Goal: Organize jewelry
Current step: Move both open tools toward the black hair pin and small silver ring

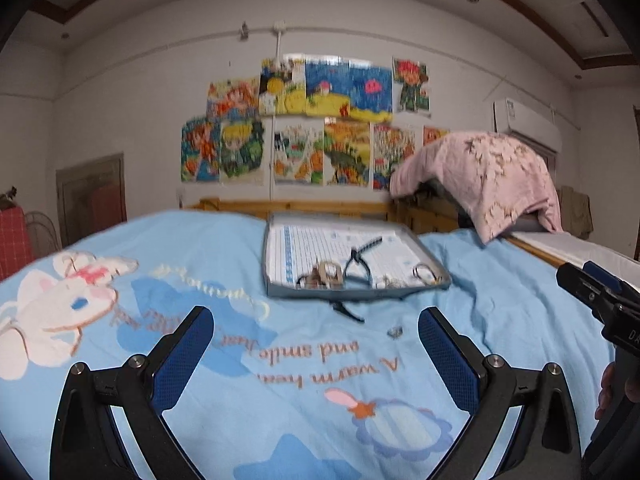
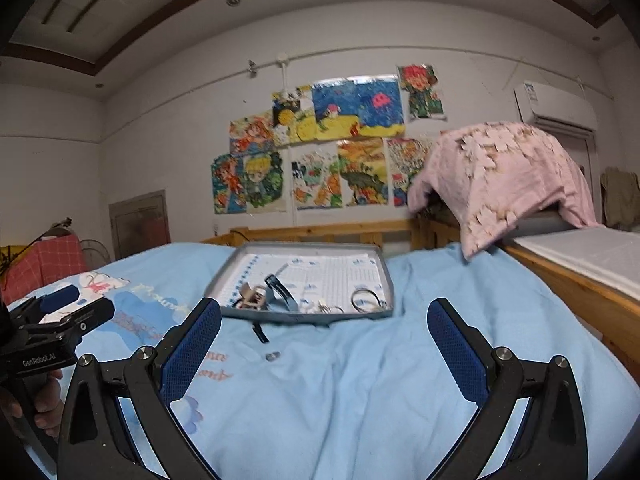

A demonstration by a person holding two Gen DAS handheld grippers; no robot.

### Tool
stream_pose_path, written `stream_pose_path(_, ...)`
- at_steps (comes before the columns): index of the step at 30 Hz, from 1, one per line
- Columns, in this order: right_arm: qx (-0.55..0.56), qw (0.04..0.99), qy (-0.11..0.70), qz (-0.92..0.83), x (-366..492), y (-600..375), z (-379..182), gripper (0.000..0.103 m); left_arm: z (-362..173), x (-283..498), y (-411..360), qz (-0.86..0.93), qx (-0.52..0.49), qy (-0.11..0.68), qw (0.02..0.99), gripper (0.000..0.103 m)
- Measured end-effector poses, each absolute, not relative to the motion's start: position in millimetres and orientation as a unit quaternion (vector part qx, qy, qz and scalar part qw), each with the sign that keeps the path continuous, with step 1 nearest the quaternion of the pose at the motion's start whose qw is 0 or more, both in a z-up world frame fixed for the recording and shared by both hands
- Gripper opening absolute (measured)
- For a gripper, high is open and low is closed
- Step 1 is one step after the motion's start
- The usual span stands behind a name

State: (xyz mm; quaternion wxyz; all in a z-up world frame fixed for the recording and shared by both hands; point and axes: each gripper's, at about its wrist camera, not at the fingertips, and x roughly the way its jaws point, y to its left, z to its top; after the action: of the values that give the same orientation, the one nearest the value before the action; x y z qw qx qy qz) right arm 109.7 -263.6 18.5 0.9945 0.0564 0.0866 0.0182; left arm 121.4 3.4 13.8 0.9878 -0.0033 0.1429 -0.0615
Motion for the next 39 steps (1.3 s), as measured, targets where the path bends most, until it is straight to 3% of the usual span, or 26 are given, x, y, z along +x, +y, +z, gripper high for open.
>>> stream_pose_path(16, 0.051, 0.993, 0.105, 0.008, 116.9, -258.9, 16.5, 0.101, 8.4, 128.9, 5.4, -0.054, -0.011, 0.169, 0.984, 0.103)
stream_pose_path(26, -0.020, 0.989, 0.146, 0.032, 170.3, -260.2, 30.3, 0.101, 0.4, 189.4, 11.7, -0.093, -0.006, 0.233, 0.968, 0.103)
stream_pose_path(35, 0.022, 0.976, 0.200, 0.079, 237.8, -263.0, -2.0, 0.101, -14.2, 250.6, 9.8, -0.086, -0.028, 0.241, 0.966, 0.100)
stream_pose_path(37, 0.017, 0.972, 0.211, 0.099, 249.7, -254.0, -10.8, 0.096, -17.7, 262.4, 5.8, -0.095, -0.022, 0.247, 0.964, 0.095)
stream_pose_path(39, 0.008, 0.966, 0.226, 0.124, 260.9, -243.9, -18.8, 0.084, -22.3, 271.5, 2.9, -0.105, -0.017, 0.257, 0.961, 0.088)
